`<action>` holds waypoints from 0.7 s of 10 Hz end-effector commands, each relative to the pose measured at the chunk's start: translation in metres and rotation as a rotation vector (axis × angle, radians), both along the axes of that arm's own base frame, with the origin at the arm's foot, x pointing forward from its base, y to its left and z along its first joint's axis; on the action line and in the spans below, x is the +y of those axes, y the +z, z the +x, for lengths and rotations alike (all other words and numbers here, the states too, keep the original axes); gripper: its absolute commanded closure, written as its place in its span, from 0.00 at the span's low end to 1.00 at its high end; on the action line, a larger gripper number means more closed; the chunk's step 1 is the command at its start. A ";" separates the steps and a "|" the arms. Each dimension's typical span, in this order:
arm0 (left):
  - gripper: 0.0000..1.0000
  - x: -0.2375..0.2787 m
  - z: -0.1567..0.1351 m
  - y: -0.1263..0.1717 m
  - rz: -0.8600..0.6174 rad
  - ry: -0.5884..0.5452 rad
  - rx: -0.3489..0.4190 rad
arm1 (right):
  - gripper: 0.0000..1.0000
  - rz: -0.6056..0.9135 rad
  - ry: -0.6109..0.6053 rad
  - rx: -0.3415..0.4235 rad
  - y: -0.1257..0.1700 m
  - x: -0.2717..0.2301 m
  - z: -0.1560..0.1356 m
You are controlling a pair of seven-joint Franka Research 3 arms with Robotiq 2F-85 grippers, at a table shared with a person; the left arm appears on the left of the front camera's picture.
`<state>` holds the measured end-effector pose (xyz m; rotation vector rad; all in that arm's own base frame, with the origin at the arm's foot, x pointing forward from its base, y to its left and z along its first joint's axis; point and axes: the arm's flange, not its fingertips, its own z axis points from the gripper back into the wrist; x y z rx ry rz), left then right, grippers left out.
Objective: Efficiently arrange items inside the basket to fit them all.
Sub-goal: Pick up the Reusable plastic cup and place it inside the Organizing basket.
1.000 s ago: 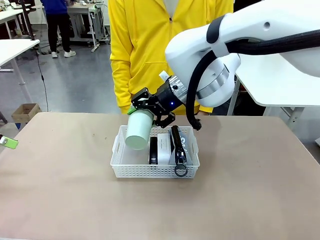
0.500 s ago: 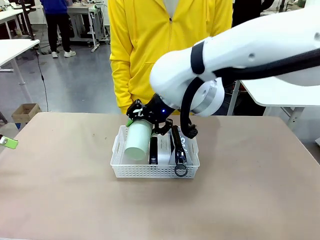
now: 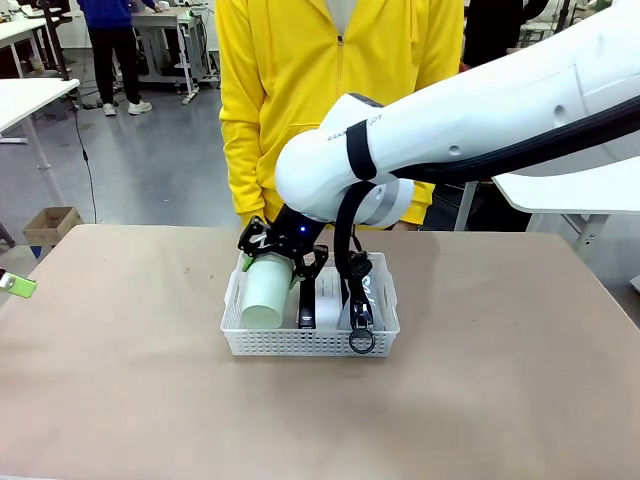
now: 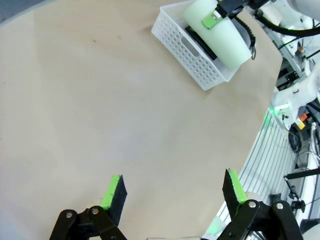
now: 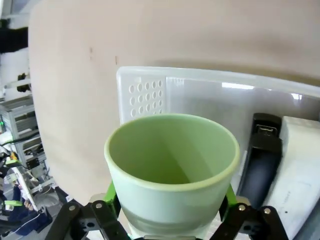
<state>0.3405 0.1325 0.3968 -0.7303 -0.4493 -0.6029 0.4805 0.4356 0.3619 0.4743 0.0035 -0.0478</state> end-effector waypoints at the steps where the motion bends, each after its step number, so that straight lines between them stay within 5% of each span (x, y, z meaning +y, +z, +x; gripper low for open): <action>1: 0.00 -0.001 -0.003 0.001 0.009 0.005 0.004 | 0.09 -0.036 -0.011 0.002 0.003 0.021 0.010; 7: 0.00 -0.001 -0.003 0.001 0.009 0.005 0.004 | 0.09 -0.137 -0.001 0.072 -0.030 0.028 0.023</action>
